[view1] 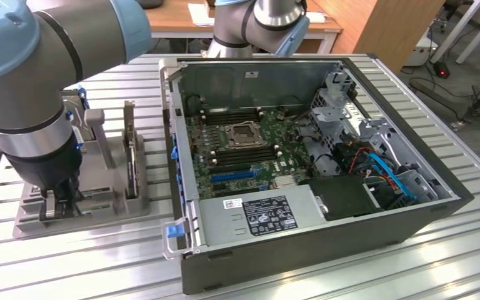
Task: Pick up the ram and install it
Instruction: 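Pick up the ram and move it above insertion slot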
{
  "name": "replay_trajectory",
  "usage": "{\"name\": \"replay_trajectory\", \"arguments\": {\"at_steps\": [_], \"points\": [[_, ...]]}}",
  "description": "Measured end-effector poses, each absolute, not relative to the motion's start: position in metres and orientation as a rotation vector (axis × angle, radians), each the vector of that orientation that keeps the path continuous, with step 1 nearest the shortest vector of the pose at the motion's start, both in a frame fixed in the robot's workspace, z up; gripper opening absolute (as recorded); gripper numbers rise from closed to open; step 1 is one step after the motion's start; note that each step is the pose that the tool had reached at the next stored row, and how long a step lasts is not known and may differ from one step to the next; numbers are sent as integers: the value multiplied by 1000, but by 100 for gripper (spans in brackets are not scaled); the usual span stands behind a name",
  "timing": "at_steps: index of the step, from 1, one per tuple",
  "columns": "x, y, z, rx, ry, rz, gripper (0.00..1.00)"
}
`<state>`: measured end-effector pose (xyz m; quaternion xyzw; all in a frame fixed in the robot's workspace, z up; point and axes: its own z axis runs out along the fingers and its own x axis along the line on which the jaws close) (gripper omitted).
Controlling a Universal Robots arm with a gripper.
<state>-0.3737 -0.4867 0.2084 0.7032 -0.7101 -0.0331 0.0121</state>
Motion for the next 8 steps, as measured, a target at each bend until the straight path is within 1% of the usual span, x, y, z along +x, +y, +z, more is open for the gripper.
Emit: {"name": "replay_trajectory", "arguments": {"at_steps": [8], "points": [[-374, -487, 204, 2192, -2214, -103, 35]]}}
